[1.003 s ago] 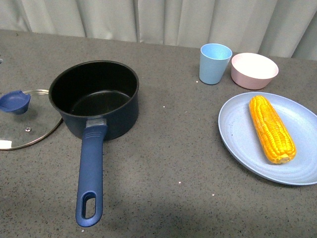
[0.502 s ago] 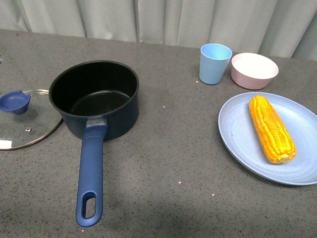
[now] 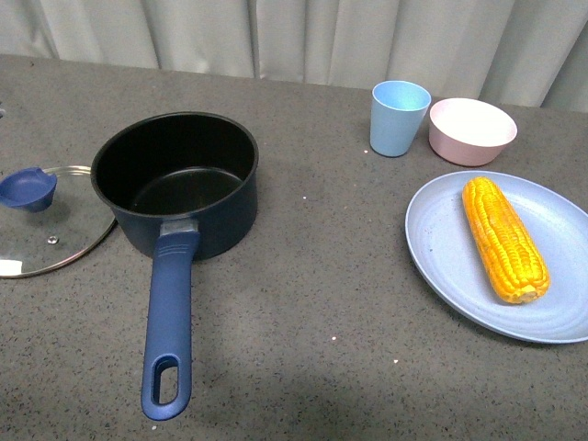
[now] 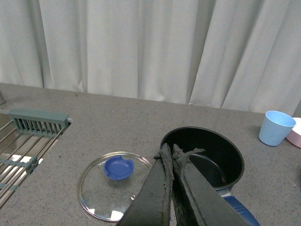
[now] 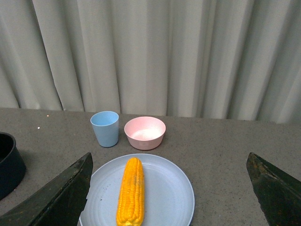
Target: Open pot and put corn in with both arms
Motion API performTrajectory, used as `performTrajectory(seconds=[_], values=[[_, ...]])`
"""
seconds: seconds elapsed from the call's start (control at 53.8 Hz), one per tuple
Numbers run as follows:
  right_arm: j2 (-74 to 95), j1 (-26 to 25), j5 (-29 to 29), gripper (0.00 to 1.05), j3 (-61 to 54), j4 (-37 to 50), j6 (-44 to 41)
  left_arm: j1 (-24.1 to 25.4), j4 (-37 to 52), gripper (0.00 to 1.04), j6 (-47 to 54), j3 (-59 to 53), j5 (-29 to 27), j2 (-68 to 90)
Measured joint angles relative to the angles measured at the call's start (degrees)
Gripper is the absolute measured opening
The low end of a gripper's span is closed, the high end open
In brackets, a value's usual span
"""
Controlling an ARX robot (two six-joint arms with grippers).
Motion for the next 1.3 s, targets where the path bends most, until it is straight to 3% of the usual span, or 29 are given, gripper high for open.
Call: performTrajectory(seconds=[0.074,0.186,0.39,0.502,0.687,0.892,1.022,1.133,1.301], values=[[0.00,0.00,0.00,0.96,0.00,0.00,0.00,0.00,-1.14,0.04,0.00,0.00,0.00,-1.07],[0.00,0.00,0.00,0.96,0.00,0.00,0.00,0.00,-10.08,0.04,0.00,0.00,0.00,-8.39],[0.00,0.00,0.00,0.96,0.00,0.00,0.00,0.00,-10.82,0.04,-0.02,0.00,0.00,-10.38],[0.00,0.00,0.00,0.96,0.00,0.00,0.00,0.00,-10.84,0.28,-0.02,0.00,0.00,-10.43],[8.02,0.33,0.59,0.96,2.67,-5.77,-5.01,0.00,-10.84,0.58,0.00,0.00,0.00,-10.49],[35.43,2.34,1.53,0.96,8.17,12.63,-6.16,0.00,-10.84,0.99,0.00,0.00,0.00,-10.49],[55.39,2.84,4.07,0.96,14.32,19.15,-5.46,0.00,-10.84,0.98,0.13,0.00,0.00,-10.49],[74.90,3.93,6.88,0.96,22.38,17.73,-2.49,0.00,-10.84,0.98,0.13,0.00,-0.02,-10.49],[89.29,5.25,6.91,0.96,30.67,16.26,1.99,0.00,-10.84,0.98,0.13,0.00,0.00,-10.49]])
